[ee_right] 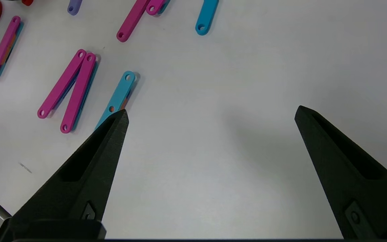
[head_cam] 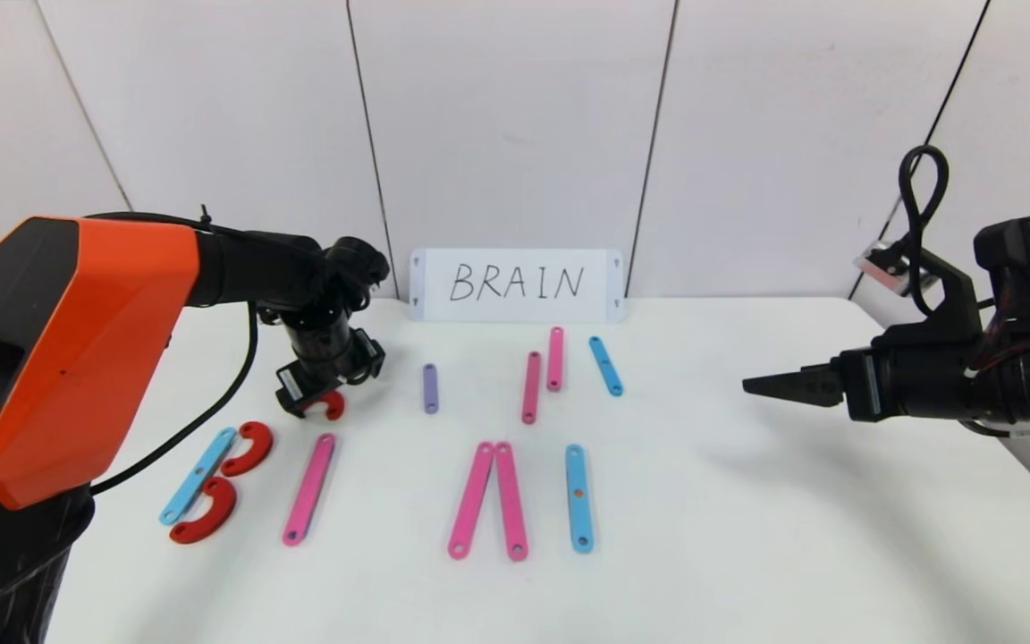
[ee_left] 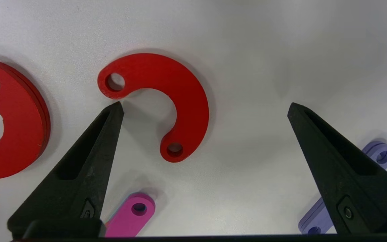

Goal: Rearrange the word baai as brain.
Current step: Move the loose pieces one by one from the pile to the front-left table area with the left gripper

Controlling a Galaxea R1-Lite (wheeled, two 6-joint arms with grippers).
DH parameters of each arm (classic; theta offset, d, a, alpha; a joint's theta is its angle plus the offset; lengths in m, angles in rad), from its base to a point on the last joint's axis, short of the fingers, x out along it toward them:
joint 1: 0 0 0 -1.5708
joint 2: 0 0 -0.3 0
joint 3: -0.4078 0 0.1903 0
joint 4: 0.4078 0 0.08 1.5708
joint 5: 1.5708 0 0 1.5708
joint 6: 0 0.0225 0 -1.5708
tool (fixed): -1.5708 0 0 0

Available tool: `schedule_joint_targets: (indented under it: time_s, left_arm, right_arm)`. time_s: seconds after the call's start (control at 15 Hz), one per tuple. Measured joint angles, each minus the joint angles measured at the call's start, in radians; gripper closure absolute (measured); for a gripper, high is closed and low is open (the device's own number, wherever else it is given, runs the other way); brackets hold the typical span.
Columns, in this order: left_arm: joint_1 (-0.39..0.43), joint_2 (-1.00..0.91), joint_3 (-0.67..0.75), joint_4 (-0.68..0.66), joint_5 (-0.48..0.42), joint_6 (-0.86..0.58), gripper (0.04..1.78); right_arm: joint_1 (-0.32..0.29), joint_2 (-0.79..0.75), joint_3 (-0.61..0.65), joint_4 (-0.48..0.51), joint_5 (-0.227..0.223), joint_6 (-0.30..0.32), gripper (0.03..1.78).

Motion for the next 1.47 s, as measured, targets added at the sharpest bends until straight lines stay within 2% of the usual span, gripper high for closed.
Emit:
schedule_joint_targets:
  time_s: [0.4, 0.6, 0.73, 0.87, 1.0, 1.27, 1.4, 1.47]
  left_arm:
    - [0.0, 0.012, -0.015, 0.008, 0.011, 0.055, 0.11]
    - [0.002, 0.03, -0.053, 0.054, 0.013, 0.056, 0.11]
    - [0.002, 0.04, -0.065, 0.059, 0.015, 0.057, 0.16]
    - [0.002, 0.048, -0.069, 0.058, 0.016, 0.057, 0.32]
    - [0.002, 0.055, -0.07, 0.059, 0.018, 0.057, 0.56]
    - [0.002, 0.067, -0.07, 0.057, 0.017, 0.059, 1.27]
    - [0.002, 0.073, -0.069, 0.058, 0.019, 0.059, 1.48]
    - [0.002, 0.076, -0.069, 0.058, 0.02, 0.059, 1.52]
  right_arm:
    - [0.001, 0.0, 0.001, 0.0, 0.0, 0.0, 0.08]
    - [0.001, 0.0, 0.001, 0.0, 0.0, 0.0, 0.08]
    - [0.001, 0.0, 0.001, 0.0, -0.001, 0.0, 0.08]
    - [0.001, 0.0, 0.001, 0.0, -0.002, 0.0, 0.08]
    - [0.001, 0.0, 0.001, 0.0, -0.002, 0.0, 0.08]
    - [0.001, -0.001, 0.001, 0.0, -0.002, 0.0, 0.08]
    - [0.001, -0.002, 0.001, 0.0, -0.002, 0.0, 0.08]
    - [0.001, -0.003, 0.002, 0.0, -0.002, 0.0, 0.08]
